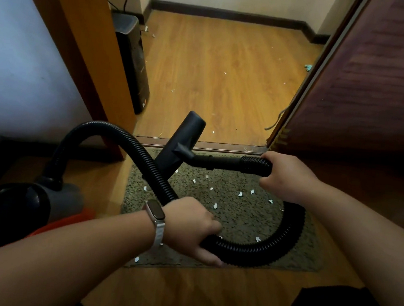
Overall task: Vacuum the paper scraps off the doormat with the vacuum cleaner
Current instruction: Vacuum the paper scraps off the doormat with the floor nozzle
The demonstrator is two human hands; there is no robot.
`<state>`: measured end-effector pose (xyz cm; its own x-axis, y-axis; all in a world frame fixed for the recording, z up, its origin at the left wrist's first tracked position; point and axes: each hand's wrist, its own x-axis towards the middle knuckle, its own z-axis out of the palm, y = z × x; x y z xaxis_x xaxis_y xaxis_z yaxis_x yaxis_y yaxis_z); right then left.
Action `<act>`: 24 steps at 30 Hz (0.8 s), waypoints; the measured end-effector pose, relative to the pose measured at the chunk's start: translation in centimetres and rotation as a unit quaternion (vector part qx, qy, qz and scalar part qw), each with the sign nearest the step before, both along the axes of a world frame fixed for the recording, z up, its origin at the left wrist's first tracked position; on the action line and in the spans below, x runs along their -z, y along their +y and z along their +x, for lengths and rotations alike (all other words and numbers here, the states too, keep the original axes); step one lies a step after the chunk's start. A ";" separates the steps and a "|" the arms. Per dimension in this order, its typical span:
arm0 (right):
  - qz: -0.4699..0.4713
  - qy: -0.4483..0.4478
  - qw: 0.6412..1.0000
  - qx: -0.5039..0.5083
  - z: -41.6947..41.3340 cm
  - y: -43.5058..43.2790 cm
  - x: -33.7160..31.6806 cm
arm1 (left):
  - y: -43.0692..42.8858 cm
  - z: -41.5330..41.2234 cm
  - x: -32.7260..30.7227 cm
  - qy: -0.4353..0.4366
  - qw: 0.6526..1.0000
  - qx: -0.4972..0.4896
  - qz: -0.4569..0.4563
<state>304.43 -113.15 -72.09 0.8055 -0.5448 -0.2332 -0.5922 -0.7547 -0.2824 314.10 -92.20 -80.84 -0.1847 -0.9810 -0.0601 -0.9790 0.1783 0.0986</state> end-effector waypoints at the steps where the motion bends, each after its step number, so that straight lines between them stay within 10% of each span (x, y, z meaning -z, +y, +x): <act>1: -0.004 -0.004 1.000 0.004 -0.1 -0.1 -0.1 | 0.0 0.6 -0.2 0.003 1.000 -0.027 0.006; 12: -0.028 -0.065 0.997 -0.006 -0.6 -0.5 -1.9 | -2.1 11.7 -4.2 0.117 0.831 -0.506 -0.199; 24: -0.017 -0.110 0.994 -0.019 -1.2 -0.2 -1.9 | -1.0 14.9 -3.2 0.421 0.704 -0.564 -0.093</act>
